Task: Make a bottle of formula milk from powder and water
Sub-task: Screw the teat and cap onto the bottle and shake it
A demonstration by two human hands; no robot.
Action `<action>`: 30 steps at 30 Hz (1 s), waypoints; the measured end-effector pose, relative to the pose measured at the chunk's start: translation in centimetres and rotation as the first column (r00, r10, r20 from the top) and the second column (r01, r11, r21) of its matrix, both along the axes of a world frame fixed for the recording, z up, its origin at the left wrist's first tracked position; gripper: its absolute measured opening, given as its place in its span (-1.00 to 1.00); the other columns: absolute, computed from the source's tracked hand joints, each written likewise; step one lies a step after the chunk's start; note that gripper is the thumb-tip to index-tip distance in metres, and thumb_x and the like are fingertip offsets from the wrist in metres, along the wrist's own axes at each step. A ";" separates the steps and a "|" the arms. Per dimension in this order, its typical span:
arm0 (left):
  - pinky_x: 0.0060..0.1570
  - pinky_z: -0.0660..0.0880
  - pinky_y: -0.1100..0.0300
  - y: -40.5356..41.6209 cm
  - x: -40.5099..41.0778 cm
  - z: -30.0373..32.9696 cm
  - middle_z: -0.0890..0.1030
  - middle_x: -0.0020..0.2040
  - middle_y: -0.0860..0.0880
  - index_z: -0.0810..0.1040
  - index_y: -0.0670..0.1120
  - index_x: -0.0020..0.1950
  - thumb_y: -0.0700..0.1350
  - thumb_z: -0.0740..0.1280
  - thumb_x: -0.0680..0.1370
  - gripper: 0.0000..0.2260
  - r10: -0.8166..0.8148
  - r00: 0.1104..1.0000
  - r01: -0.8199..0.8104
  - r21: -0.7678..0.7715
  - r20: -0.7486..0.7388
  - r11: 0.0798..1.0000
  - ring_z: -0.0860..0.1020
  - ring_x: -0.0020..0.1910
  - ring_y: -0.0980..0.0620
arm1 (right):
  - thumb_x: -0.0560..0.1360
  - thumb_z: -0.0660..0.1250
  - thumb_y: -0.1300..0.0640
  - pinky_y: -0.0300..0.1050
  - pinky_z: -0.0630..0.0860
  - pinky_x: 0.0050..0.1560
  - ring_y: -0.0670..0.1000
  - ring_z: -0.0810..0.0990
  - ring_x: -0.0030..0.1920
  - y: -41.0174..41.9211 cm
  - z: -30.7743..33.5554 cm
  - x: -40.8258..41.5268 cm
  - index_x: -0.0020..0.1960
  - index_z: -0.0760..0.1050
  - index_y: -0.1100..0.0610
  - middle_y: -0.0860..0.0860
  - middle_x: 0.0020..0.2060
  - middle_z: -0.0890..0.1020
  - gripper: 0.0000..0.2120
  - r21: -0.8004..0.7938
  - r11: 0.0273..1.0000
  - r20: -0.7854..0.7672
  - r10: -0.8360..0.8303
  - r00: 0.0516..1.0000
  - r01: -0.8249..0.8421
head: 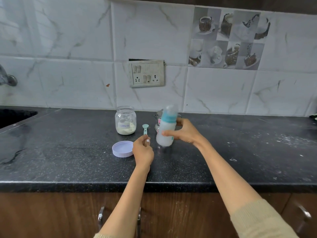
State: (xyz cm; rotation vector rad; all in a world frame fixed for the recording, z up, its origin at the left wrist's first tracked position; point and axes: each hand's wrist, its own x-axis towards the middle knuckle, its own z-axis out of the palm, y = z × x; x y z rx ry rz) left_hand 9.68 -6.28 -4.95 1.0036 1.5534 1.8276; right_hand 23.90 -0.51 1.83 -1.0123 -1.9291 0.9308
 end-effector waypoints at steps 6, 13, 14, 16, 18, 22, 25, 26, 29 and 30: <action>0.18 0.37 0.23 -0.1 0.0 0.0 0.56 0.22 -0.17 0.43 -0.26 0.32 -0.30 0.15 0.61 -0.71 -0.004 1.000 0.004 -0.005 -0.017 1.000 0.51 0.23 -0.04 | 0.32 0.55 0.11 0.02 0.63 0.00 0.03 0.61 0.10 0.1 -0.7 -0.2 0.23 0.52 0.14 0.04 0.09 0.62 -0.49 -0.069 0.998 -0.054 0.002 0.999 -0.005; 0.15 0.36 0.26 -0.2 0.1 0.2 0.55 0.24 -0.17 0.42 -0.26 0.34 -0.32 0.15 0.60 -0.70 -0.010 1.000 0.010 -0.009 -0.030 1.000 0.50 0.23 -0.03 | 0.32 0.55 0.13 0.08 0.63 0.00 0.07 0.61 0.12 0.0 -0.5 -0.4 0.26 0.49 0.16 0.05 0.08 0.61 -0.45 -0.110 0.993 -0.133 -0.046 0.990 0.031; 0.14 0.35 0.27 -0.3 0.1 0.2 0.55 0.24 -0.17 0.42 -0.27 0.34 -0.33 0.15 0.60 -0.69 -0.008 0.999 0.008 -0.012 -0.037 1.000 0.50 0.24 -0.02 | 0.31 0.56 0.12 0.07 0.64 0.00 0.06 0.61 0.11 0.2 -0.3 -0.5 0.26 0.49 0.16 0.03 0.07 0.61 -0.44 -0.105 0.994 -0.090 -0.027 0.996 0.018; 0.15 0.34 0.29 -0.4 0.2 0.3 0.54 0.25 -0.16 0.42 -0.26 0.34 -0.34 0.15 0.59 -0.68 -0.003 0.998 0.002 -0.024 -0.061 1.000 0.49 0.23 0.00 | 0.28 0.58 0.06 0.06 0.62 0.04 0.02 0.60 0.10 -0.1 -0.2 -0.7 0.26 0.52 0.13 0.00 0.08 0.63 -0.42 -0.087 0.996 0.001 0.026 1.000 -0.026; 0.14 0.34 0.30 -0.5 0.1 0.3 0.54 0.25 -0.15 0.42 -0.27 0.35 -0.35 0.15 0.59 -0.68 -0.007 0.997 0.005 -0.023 -0.080 1.000 0.49 0.20 0.02 | 0.29 0.57 0.10 0.08 0.62 0.03 0.05 0.60 0.13 0.1 -0.4 -0.8 0.27 0.50 0.16 0.04 0.11 0.61 -0.42 -0.068 0.998 -0.075 -0.012 0.997 0.007; 0.15 0.33 0.29 -0.5 0.1 0.3 0.55 0.24 -0.15 0.42 -0.27 0.35 -0.36 0.15 0.59 -0.67 -0.002 0.996 0.000 -0.024 -0.089 1.000 0.48 0.16 0.06 | 0.27 0.58 0.06 0.06 0.59 0.09 -0.02 0.59 0.09 0.0 -0.1 -0.8 0.25 0.53 0.10 -0.03 0.09 0.63 -0.43 -0.050 0.998 0.037 0.028 0.999 -0.026; 0.15 0.33 0.31 -0.6 0.1 0.3 0.55 0.24 -0.15 0.42 -0.27 0.35 -0.35 0.15 0.59 -0.67 -0.014 0.996 0.012 -0.022 -0.085 1.000 0.48 0.16 0.08 | 0.27 0.58 0.08 0.10 0.62 0.04 0.04 0.61 0.11 0.2 -0.2 -0.3 0.24 0.52 0.14 -0.01 0.06 0.62 -0.43 -0.068 0.997 -0.076 -0.045 0.996 0.040; 0.15 0.33 0.30 -0.5 0.1 0.3 0.54 0.25 -0.15 0.42 -0.27 0.35 -0.35 0.16 0.59 -0.68 -0.011 0.996 0.009 -0.021 -0.085 1.000 0.48 0.19 0.05 | 0.27 0.58 0.08 0.07 0.63 0.02 0.04 0.62 0.09 0.1 -0.1 -0.3 0.23 0.53 0.13 -0.02 0.04 0.63 -0.44 -0.072 0.997 -0.034 -0.021 0.999 0.019; 0.15 0.32 0.30 -0.5 0.1 0.3 0.54 0.25 -0.15 0.42 -0.27 0.35 -0.33 0.17 0.59 -0.68 -0.010 0.997 0.008 -0.021 -0.083 1.000 0.48 0.24 0.00 | 0.28 0.58 0.10 0.02 0.62 0.02 0.04 0.61 0.10 0.1 -0.6 -0.1 0.18 0.54 0.10 -0.06 0.01 0.63 -0.49 -0.044 0.999 -0.059 -0.014 0.998 0.012; 0.15 0.32 0.30 -0.5 0.2 0.3 0.54 0.25 -0.16 0.42 -0.27 0.35 -0.34 0.16 0.59 -0.68 -0.014 0.997 0.012 -0.017 -0.082 1.000 0.48 0.24 0.00 | 0.30 0.57 0.13 0.06 0.63 0.01 0.06 0.61 0.11 0.0 -0.5 -0.1 0.18 0.52 0.11 -0.05 0.00 0.61 -0.51 -0.065 0.997 -0.129 -0.051 0.990 0.043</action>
